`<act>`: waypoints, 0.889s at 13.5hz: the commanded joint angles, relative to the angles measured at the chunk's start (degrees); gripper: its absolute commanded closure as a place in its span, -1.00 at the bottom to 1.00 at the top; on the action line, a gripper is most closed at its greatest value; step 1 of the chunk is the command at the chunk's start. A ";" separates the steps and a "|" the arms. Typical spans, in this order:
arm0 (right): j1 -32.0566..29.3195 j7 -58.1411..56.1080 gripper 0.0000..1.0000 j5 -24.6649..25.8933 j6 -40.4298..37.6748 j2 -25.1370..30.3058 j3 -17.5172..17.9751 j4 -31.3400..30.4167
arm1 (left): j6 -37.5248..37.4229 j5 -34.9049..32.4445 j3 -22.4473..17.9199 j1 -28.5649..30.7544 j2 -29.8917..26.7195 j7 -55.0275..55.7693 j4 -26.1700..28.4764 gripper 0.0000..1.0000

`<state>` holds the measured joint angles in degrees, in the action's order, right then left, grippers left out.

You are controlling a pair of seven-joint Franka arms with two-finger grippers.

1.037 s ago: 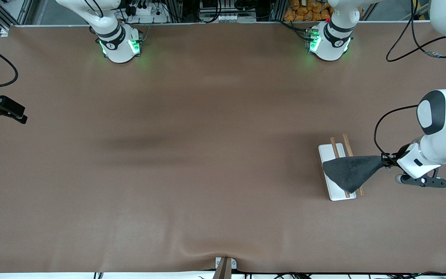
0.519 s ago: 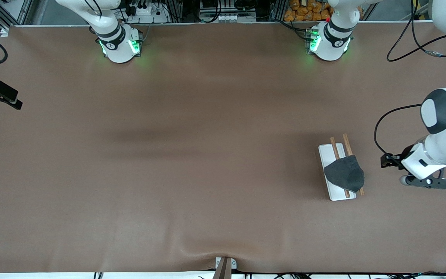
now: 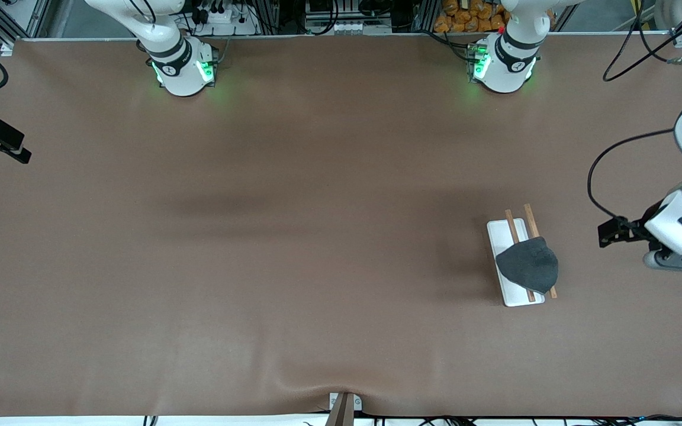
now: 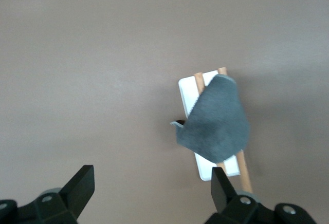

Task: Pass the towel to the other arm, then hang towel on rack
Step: 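Open the left gripper and release the towel on the rack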

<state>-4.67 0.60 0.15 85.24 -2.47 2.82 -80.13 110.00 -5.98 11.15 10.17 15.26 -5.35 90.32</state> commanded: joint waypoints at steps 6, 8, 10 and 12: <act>0.36 -0.69 -1.00 -0.68 0.01 2.29 -0.63 -2.49 | -7.78 0.45 5.90 0.29 -8.40 8.78 -1.47 -1.00; 1.84 -0.60 -1.00 -0.68 -0.08 2.38 -2.37 -2.58 | -9.00 0.80 5.99 0.55 -8.76 8.42 -2.95 -1.00; 7.10 -0.69 -1.00 -0.68 0.01 2.38 -7.63 -2.58 | -10.59 1.06 5.81 0.82 -8.76 8.95 -3.40 -1.00; 8.27 -0.69 -1.00 -0.68 0.19 2.38 -9.15 -2.58 | -10.59 1.06 5.64 0.91 -8.67 9.21 -3.40 -1.00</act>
<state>1.51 0.55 0.15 85.01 -1.95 -3.98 -80.80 100.53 -5.69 16.65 10.51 6.70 3.19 87.49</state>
